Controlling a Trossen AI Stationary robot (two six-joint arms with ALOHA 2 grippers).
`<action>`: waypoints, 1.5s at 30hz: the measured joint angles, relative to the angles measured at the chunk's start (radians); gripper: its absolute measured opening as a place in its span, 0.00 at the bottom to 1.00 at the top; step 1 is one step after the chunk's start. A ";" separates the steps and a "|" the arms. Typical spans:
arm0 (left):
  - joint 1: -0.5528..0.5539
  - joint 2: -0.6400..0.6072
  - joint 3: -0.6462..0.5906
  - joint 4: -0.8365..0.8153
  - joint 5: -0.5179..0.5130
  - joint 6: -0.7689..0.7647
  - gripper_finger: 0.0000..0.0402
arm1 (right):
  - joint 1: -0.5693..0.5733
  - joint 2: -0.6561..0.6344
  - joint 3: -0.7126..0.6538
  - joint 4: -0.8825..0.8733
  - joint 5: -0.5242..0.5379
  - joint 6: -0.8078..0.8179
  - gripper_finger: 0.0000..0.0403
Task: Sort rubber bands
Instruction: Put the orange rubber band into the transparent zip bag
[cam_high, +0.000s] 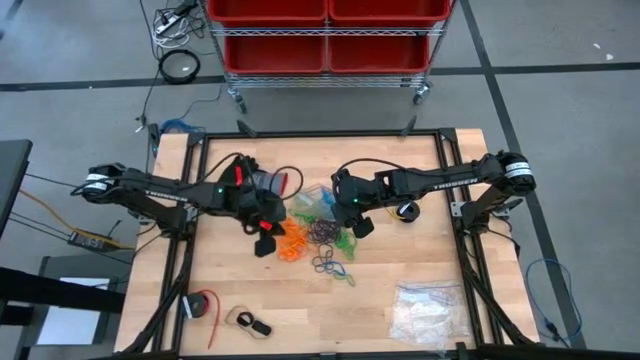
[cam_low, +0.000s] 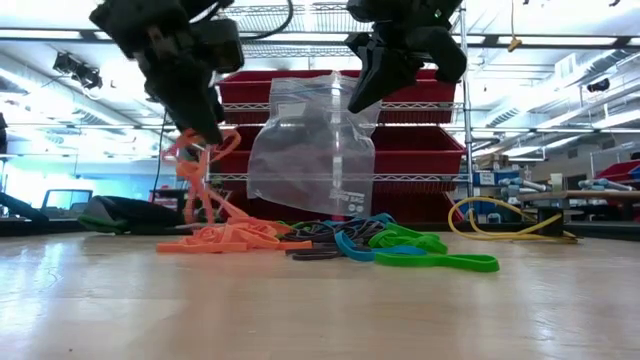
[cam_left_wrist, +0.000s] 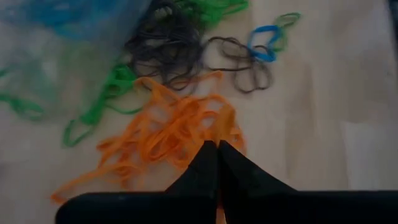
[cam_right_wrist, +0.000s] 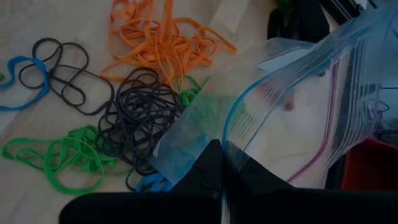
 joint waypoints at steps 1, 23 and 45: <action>0.000 0.000 -0.004 0.005 -0.005 0.000 0.02 | 0.000 0.000 0.000 -0.001 0.000 0.000 0.00; -0.002 0.000 -0.069 0.117 -0.022 0.001 0.18 | 0.000 0.000 0.000 0.002 0.001 0.005 0.00; -0.003 0.051 -0.069 0.022 -0.029 -0.030 0.11 | 0.000 0.000 0.000 0.000 0.001 0.012 0.00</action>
